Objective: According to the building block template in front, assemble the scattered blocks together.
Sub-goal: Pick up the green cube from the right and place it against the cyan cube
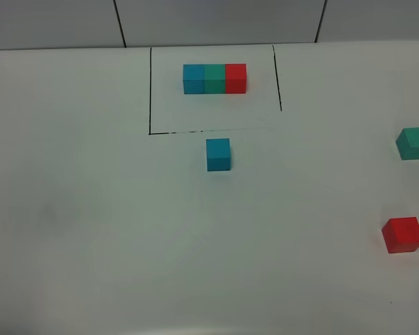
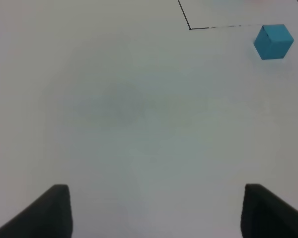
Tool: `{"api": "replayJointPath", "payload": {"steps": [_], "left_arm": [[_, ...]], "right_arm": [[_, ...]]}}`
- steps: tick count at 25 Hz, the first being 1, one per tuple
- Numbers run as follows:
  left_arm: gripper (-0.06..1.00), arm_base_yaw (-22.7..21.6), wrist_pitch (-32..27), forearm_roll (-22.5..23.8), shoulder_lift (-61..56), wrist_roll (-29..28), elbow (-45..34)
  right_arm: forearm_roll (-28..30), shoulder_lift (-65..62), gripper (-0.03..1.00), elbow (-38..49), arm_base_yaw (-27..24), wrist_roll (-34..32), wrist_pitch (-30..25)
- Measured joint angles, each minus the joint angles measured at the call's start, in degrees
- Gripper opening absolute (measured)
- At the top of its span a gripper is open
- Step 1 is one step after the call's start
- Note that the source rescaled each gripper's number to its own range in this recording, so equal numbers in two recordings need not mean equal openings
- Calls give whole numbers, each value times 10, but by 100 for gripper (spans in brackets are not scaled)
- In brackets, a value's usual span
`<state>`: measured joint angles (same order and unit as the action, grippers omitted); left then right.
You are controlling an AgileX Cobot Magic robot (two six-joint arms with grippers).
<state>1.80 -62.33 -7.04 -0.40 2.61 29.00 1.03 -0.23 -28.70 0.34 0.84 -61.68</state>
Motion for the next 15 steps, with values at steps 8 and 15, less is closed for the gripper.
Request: {"api": "replayJointPath", "payload": {"steps": [8,15], "left_arm": [[65,0,0,0,0,0,0],[65,0,0,0,0,0,0]], "right_arm": [[3,0,84,0,0,1,0],[7,34,84,-3,0,1,2]]}}
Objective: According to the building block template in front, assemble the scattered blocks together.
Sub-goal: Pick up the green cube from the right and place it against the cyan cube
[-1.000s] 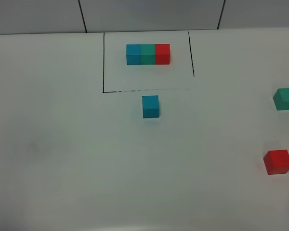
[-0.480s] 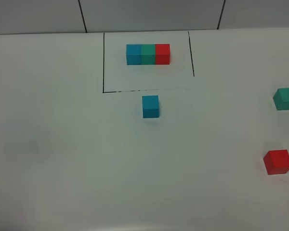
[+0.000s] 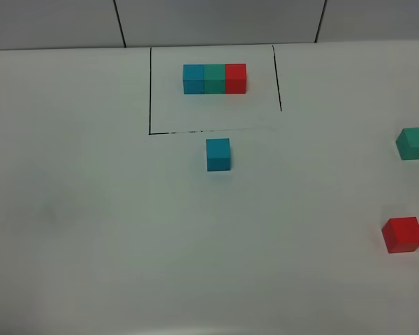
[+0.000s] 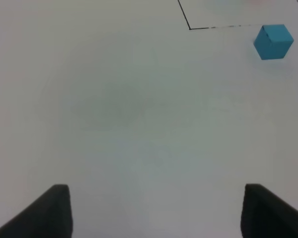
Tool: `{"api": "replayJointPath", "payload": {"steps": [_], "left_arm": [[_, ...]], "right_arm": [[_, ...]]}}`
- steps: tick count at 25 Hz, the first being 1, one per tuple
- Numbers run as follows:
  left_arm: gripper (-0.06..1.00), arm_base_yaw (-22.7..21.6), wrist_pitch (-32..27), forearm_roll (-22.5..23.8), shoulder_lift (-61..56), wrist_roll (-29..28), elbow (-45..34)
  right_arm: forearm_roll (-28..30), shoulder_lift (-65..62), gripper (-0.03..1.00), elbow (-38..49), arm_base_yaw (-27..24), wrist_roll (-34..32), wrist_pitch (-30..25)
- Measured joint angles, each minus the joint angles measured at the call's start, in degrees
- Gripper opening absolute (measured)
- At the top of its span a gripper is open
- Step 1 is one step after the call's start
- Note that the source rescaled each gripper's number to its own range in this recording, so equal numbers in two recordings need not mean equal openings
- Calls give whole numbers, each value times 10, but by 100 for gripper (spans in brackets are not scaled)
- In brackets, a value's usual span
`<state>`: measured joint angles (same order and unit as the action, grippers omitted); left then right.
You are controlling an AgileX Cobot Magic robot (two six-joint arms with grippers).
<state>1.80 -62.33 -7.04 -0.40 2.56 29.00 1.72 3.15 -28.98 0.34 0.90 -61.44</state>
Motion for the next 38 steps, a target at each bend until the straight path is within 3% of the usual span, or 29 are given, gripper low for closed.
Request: {"api": "replayJointPath", "payload": {"steps": [5,14,21,28,38], "left_arm": [[65,0,1,0,0,0,0],[65,0,1,0,2,0,0],[65,0,1,0,2,0,0],[65,0,1,0,2,0,0],[65,0,1,0,2,0,0]], "right_arm": [[6,155,84,-28,0,-2,45],[9,595,84,-166,0,-5,155],[10,880,84,-337,0,16,162],[-17,1033,84,-449,-25,53,155],[-54,1117,84,-474,-56,91,206]]}}
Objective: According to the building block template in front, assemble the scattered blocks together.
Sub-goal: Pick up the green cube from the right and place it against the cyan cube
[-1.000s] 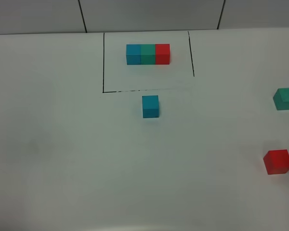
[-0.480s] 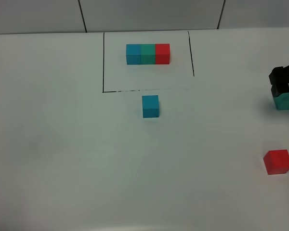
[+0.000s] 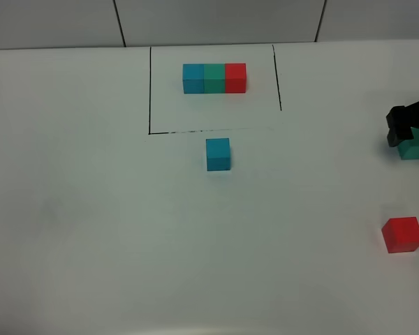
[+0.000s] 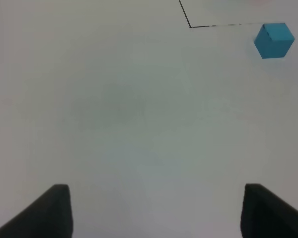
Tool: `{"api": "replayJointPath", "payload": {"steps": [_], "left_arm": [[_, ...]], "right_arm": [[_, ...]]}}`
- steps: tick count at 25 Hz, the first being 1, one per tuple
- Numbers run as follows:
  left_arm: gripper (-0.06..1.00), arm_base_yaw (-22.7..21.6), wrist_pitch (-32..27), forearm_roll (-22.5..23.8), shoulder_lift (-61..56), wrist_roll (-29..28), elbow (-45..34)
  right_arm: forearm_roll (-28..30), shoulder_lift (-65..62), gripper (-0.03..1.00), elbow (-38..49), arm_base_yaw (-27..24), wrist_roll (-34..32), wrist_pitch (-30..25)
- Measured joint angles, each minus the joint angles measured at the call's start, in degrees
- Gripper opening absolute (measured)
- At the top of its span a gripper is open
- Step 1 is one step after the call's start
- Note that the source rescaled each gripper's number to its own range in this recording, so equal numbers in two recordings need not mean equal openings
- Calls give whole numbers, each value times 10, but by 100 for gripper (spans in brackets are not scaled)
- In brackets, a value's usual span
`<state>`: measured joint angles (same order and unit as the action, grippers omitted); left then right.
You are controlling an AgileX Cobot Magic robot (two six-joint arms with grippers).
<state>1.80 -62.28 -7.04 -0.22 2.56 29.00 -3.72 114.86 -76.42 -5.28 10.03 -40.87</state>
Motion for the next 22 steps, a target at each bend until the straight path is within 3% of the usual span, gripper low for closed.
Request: {"api": "replayJointPath", "payload": {"steps": [12,14,15,18,22], "left_arm": [[65,0,0,0,0,0,0],[65,0,0,0,0,0,0],[65,0,0,0,0,0,0],[65,0,0,0,0,0,0],[65,0,0,0,0,0,0]], "right_arm": [[1,73,80,-59,-17,9,-39],[2,78,69,-59,-17,10,-47],[2,80,57,-59,-17,11,-49],[2,80,0,-63,-17,17,-55],[4,71,3,-71,-6,45,-63]]}}
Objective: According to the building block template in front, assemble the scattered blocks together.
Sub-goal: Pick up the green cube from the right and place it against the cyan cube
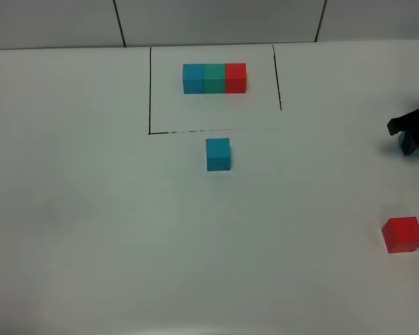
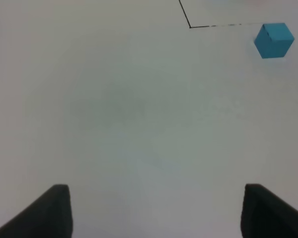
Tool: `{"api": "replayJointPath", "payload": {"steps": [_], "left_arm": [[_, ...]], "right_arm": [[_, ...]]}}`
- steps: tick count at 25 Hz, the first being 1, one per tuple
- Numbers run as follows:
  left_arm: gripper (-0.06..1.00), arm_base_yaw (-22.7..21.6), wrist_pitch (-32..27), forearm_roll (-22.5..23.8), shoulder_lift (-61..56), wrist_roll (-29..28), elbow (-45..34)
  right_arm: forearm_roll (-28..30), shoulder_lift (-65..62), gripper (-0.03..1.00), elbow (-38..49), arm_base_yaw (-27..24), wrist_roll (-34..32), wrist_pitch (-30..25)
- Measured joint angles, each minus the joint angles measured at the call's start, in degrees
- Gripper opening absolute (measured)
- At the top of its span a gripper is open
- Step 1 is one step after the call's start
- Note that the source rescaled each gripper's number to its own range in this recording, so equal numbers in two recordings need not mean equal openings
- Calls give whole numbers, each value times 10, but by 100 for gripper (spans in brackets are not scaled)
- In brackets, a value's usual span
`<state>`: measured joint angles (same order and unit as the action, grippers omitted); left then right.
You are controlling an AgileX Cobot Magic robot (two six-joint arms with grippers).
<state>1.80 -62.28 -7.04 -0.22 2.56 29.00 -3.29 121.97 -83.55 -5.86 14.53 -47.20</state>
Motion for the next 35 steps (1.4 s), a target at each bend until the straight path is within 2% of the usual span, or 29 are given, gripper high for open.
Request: {"api": "replayJointPath", "payload": {"steps": [2,4,7,10,13,18,23,35], "left_arm": [[65,0,0,0,0,0,0],[65,0,0,0,0,0,0],[65,0,0,0,0,0,0],[65,0,0,0,0,0,0],[65,0,0,0,0,0,0],[65,0,0,0,0,0,0],[65,0,0,0,0,0,0],[65,0,0,0,0,0,0]], "right_arm": [[1,-9,3,-3,16,29,-6],[3,-16,3,-4,44,86,-20],[7,-18,3,-5,110,201,-55],[36,-18,3,-5,191,334,-70],[63,-18,3,-5,252,398,-57],[78,-8,3,-24,300,445,-42],[64,23,3,-77,308,468,-79],[53,32,3,-96,325,471,-93]]}}
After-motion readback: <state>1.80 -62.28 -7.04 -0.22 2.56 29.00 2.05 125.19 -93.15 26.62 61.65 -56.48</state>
